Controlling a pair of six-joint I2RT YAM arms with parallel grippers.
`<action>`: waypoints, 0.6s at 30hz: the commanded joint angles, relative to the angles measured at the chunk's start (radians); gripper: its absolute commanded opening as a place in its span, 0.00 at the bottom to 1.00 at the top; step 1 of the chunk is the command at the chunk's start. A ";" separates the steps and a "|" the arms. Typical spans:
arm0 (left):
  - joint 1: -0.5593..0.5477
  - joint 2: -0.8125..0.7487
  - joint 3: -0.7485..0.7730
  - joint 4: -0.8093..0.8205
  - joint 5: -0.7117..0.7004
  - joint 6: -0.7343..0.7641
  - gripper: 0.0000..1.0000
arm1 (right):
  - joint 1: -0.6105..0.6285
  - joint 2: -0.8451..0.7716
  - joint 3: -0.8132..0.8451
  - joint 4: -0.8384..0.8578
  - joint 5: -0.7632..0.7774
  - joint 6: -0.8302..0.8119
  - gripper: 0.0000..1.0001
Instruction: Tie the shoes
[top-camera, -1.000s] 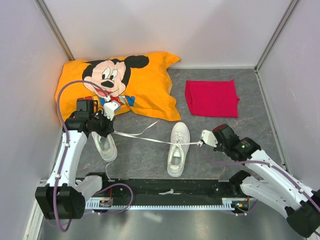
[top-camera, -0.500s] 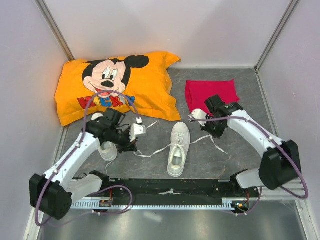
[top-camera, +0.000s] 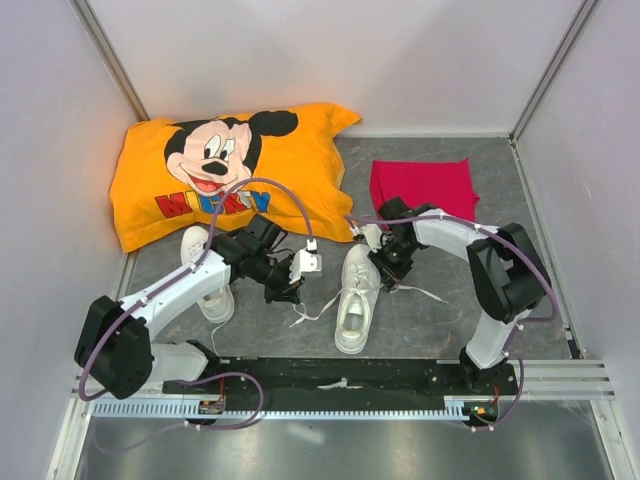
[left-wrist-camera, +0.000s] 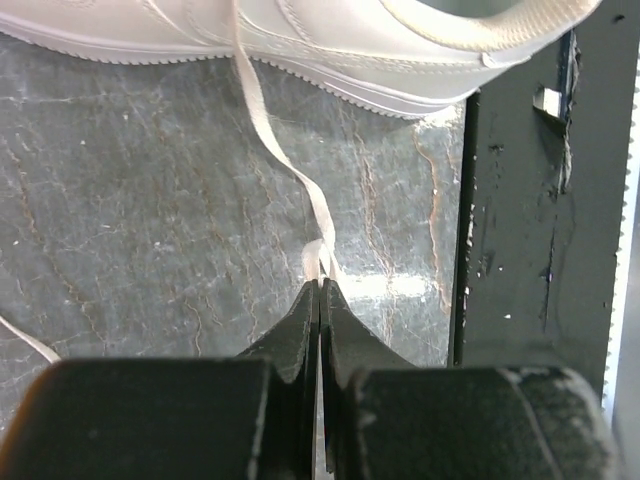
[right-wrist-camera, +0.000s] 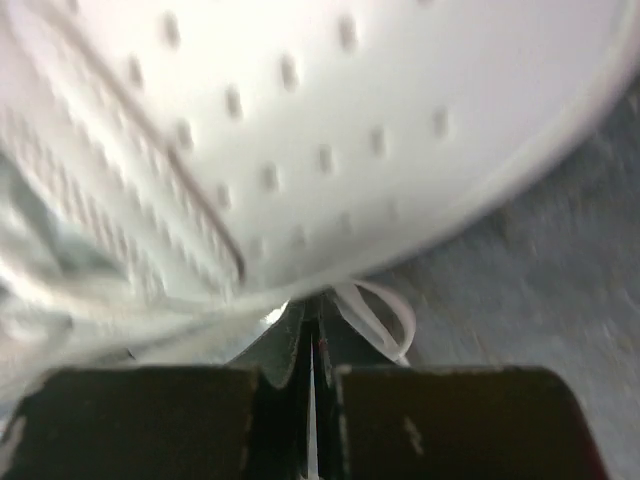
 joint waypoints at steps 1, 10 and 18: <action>0.040 -0.019 0.010 0.051 0.011 -0.062 0.01 | 0.031 0.015 -0.008 0.174 -0.091 0.161 0.00; 0.208 -0.036 0.004 0.114 0.100 -0.161 0.01 | 0.010 -0.127 -0.081 0.234 -0.141 0.195 0.00; 0.230 -0.131 0.054 0.011 -0.057 -0.123 0.02 | -0.183 -0.210 0.020 -0.021 0.005 -0.056 0.00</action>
